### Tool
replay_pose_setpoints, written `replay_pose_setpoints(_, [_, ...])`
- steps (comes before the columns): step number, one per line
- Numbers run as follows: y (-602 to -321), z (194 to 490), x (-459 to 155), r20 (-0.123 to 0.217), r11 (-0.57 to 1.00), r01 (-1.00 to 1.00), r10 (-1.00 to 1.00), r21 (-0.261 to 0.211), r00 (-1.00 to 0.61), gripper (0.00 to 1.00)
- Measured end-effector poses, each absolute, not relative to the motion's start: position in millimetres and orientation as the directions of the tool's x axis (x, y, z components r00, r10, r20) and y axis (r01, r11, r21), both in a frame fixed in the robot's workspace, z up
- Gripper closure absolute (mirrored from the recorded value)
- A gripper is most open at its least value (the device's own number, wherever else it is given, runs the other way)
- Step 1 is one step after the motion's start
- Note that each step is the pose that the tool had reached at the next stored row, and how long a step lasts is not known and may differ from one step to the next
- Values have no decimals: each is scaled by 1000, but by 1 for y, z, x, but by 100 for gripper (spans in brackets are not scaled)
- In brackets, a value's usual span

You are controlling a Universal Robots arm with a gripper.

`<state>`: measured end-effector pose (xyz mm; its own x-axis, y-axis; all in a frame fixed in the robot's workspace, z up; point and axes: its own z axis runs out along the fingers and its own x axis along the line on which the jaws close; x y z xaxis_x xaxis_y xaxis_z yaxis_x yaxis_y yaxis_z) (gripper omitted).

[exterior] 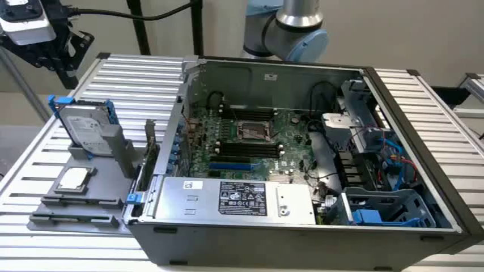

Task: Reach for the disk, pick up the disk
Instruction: 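Reach for the disk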

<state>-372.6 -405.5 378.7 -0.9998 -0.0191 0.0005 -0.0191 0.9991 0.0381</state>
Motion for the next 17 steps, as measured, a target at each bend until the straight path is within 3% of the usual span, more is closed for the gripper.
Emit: replay_pose_setpoints(17, [-404,379,-378,0,999,-19,-19,35,-1000,89])
